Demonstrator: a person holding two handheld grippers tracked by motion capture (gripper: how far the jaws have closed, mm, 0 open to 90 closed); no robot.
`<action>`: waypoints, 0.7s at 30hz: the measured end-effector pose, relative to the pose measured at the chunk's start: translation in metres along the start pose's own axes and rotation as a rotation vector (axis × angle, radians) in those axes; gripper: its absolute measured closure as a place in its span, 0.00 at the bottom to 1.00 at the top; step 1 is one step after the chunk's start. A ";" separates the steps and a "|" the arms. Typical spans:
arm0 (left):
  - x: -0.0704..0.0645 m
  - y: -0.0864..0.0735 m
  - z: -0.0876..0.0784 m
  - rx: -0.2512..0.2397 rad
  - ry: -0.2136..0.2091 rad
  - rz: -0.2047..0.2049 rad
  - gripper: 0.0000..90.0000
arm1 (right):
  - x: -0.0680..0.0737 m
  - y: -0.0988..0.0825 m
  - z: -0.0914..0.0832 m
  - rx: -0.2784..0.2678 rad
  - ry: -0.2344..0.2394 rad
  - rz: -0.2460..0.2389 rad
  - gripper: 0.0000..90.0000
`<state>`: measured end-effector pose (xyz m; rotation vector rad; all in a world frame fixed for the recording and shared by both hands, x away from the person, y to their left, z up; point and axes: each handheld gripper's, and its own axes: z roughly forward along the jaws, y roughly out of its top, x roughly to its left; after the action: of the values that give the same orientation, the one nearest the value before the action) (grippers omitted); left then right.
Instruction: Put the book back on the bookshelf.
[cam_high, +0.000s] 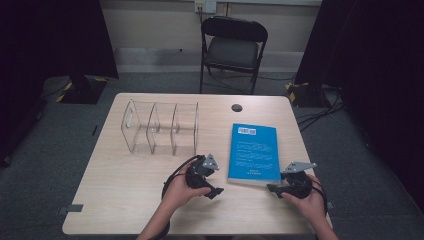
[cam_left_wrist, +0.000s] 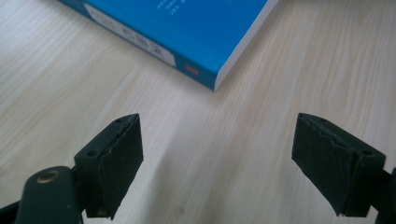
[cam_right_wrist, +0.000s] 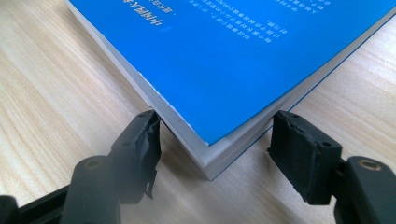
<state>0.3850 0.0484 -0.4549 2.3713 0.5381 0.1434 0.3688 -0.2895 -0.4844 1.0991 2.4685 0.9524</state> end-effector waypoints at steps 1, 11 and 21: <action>-0.001 0.002 0.001 -0.003 -0.004 -0.002 0.18 | -0.001 0.000 0.000 -0.009 0.004 -0.007 0.38; -0.003 0.016 0.009 -0.005 -0.015 0.023 0.18 | -0.002 0.001 -0.003 -0.027 0.025 0.015 0.40; -0.008 0.032 0.019 -0.006 -0.029 0.050 0.18 | -0.002 0.009 -0.005 -0.013 0.011 -0.003 0.44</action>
<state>0.3934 0.0118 -0.4481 2.3780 0.4643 0.1320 0.3731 -0.2888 -0.4749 1.0888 2.4683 0.9746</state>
